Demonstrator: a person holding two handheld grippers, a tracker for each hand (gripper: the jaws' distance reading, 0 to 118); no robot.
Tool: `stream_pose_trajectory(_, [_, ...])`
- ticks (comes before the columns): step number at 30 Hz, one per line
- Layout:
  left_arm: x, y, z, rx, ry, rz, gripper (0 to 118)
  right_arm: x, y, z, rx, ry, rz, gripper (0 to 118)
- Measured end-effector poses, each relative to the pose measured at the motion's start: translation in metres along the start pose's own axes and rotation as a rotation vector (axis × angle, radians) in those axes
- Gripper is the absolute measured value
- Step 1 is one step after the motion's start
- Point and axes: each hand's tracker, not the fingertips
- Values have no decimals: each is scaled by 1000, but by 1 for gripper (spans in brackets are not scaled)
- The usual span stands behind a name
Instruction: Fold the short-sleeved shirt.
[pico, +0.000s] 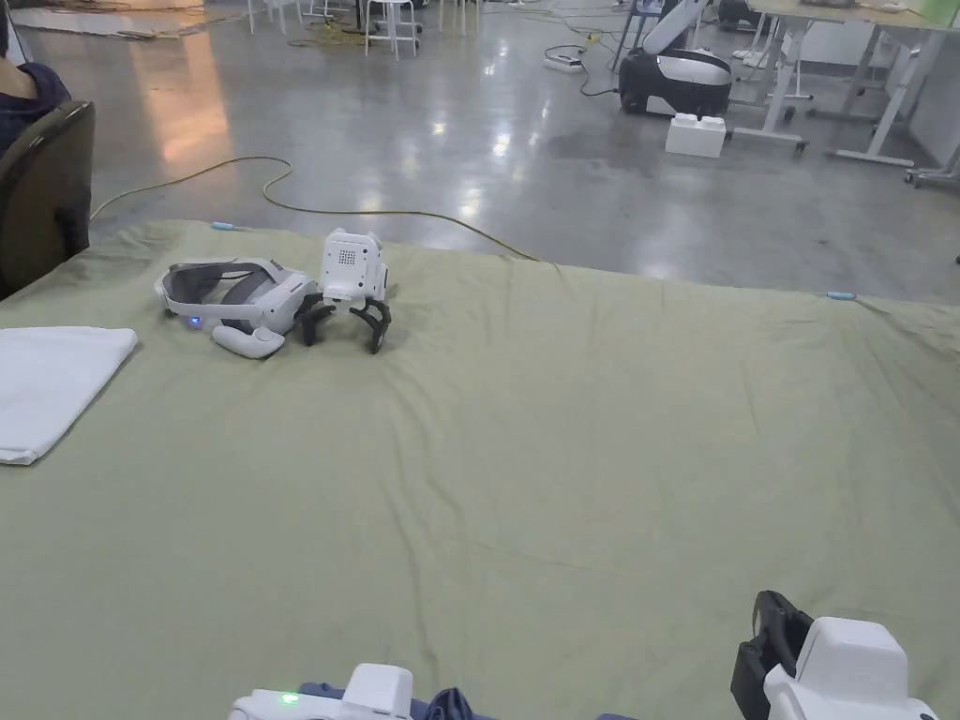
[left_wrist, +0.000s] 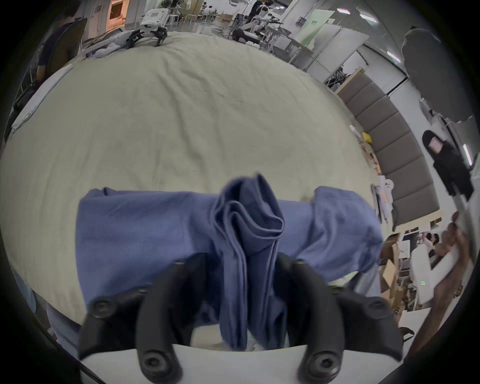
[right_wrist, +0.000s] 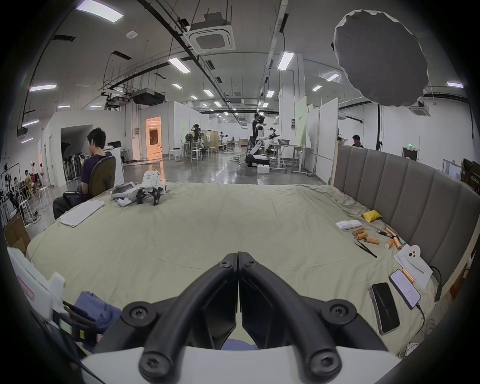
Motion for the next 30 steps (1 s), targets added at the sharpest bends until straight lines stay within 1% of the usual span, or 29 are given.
stream_pose_trajectory(2, [0, 4, 23, 51, -39, -1, 55, 0, 0, 1, 0, 2, 1, 0])
stream_pose_trajectory(4, [-2, 8, 42, 88, -55, 7, 53, 0, 1, 2, 2, 2, 1, 0])
stream_pose_trajectory(6, [-2, 11, 55, 128, -61, 18, 34, 0, 1, 3, 3, 3, -3, 0])
stream_pose_trajectory(8, [-3, 11, 54, 139, -49, 12, 10, -1, 0, 3, 3, 3, -7, 0])
stream_pose_trajectory(9, [-3, 11, 48, 149, -22, 10, 4, -1, 0, 3, 1, 4, -9, 0])
stream_pose_trajectory(10, [-3, 11, 40, 135, 10, 5, 4, -1, -1, 3, 0, 4, -11, 0])
stream_pose_trajectory(14, [3, 2, -4, -6, 35, -39, 1, -2, -4, 3, -5, 6, -8, 0])
stream_pose_trajectory(17, [11, -9, -31, -86, -39, -51, 1, -1, -7, 3, -17, 6, -7, 0])
stream_pose_trajectory(19, [15, -15, -39, -71, -70, -47, 1, 0, -9, 4, -20, 3, -8, 0])
stream_pose_trajectory(21, [16, -20, -44, -57, -63, -27, 1, 2, -11, 5, -24, -2, -12, 0])
stream_pose_trajectory(23, [9, -23, -44, -17, -83, 22, 1, 2, -11, 5, -27, -3, -11, 0])
stream_pose_trajectory(25, [0, -26, -36, 10, -136, 72, 1, 3, -12, 6, -28, -4, -11, 0])
stream_pose_trajectory(28, [-13, -27, -14, 19, -162, 60, 2, 4, -12, 6, -29, -1, -12, 0])
stream_pose_trajectory(29, [-20, -27, -5, 48, -166, 61, 7, 4, -12, 5, -30, 0, -12, 0])
stream_pose_trajectory(30, [-31, -26, 9, 70, -165, 61, 15, 4, -12, 5, -30, 2, -12, 0])
